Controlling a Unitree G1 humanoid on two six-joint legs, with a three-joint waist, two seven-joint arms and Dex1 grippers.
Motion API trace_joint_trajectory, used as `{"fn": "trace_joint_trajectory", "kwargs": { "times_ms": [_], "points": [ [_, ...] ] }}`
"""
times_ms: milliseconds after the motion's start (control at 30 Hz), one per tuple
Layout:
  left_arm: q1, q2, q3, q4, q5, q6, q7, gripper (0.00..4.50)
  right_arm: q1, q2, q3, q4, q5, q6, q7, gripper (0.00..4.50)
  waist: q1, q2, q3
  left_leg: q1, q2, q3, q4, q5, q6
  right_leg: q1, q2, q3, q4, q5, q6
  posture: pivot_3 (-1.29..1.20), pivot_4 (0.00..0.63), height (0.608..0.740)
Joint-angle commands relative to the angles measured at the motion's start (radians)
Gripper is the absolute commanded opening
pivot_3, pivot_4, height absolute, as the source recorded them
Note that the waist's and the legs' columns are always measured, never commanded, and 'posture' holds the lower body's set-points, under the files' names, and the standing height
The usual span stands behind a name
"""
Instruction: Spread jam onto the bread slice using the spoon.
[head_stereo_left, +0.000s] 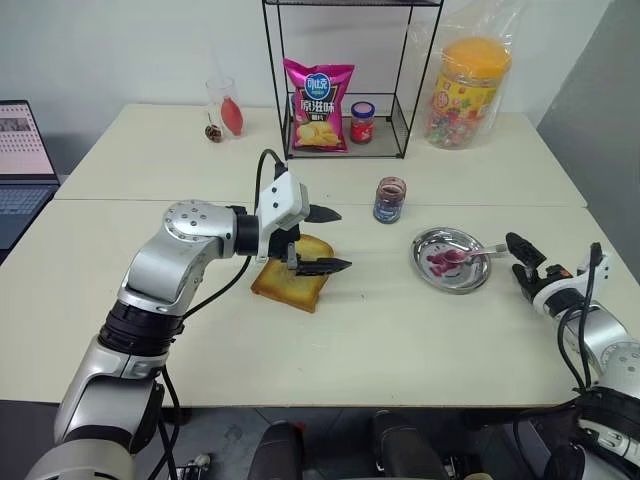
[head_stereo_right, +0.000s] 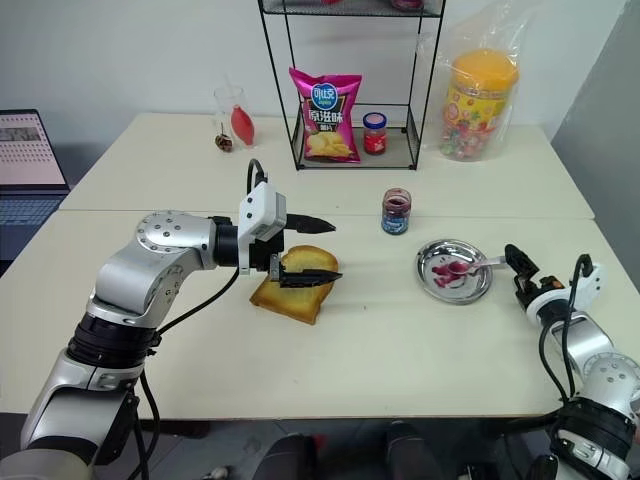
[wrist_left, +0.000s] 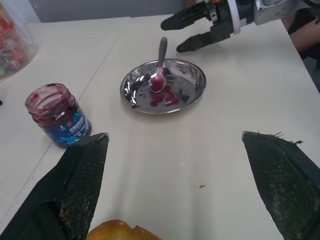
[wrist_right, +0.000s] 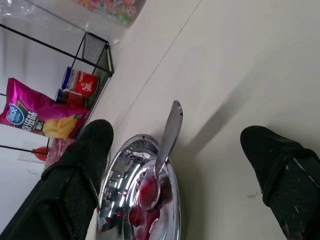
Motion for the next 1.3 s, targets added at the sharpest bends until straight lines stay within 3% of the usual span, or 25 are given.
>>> {"fn": "trace_joint_trajectory", "kwargs": {
  "times_ms": [33, 400, 1033, 1300],
  "points": [
    [-0.012, -0.009, 0.012, -0.003, 0.004, -0.031, -0.016, 4.45, -0.064, 0.003, 0.038, 0.071, -0.059, -0.065, 0.072, 4.5, -0.003, 0.0, 0.0, 0.0, 0.0, 0.0, 0.0, 0.0, 0.0, 0.0, 0.0, 0.0, 0.0, 0.0, 0.0, 0.0, 0.15, 0.74],
    [-0.011, -0.018, 0.013, 0.015, 0.026, -0.05, -0.016, 4.45, -0.184, 0.016, 0.065, 0.26, -0.169, -0.184, 0.166, 4.5, -0.029, 0.0, 0.0, 0.001, 0.0, 0.0, 0.001, 0.0, 0.001, 0.001, 0.0, 0.001, 0.0, 0.002, 0.001, 0.0, 0.15, 0.74],
    [-0.023, -0.035, 0.024, 0.05, 0.05, -0.079, -0.004, 4.5, -0.225, 0.022, 0.053, 0.315, -0.219, -0.197, 0.193, 0.18, -0.029, 0.0, 0.0, 0.002, 0.0, 0.0, 0.001, 0.001, 0.001, 0.001, 0.001, 0.001, 0.0, 0.003, 0.002, 0.0, 0.15, 0.74],
    [-0.011, -0.024, 0.037, 0.033, 0.034, -0.064, -0.012, 4.5, -0.208, 0.0, 0.058, 0.187, -0.18, -0.135, 0.218, 0.07, -0.026, 0.0, 0.0, 0.001, 0.0, 0.0, 0.0, 0.001, 0.001, 0.001, 0.001, 0.001, 0.0, 0.002, 0.001, 0.0, 0.15, 0.74]
  ]
}}
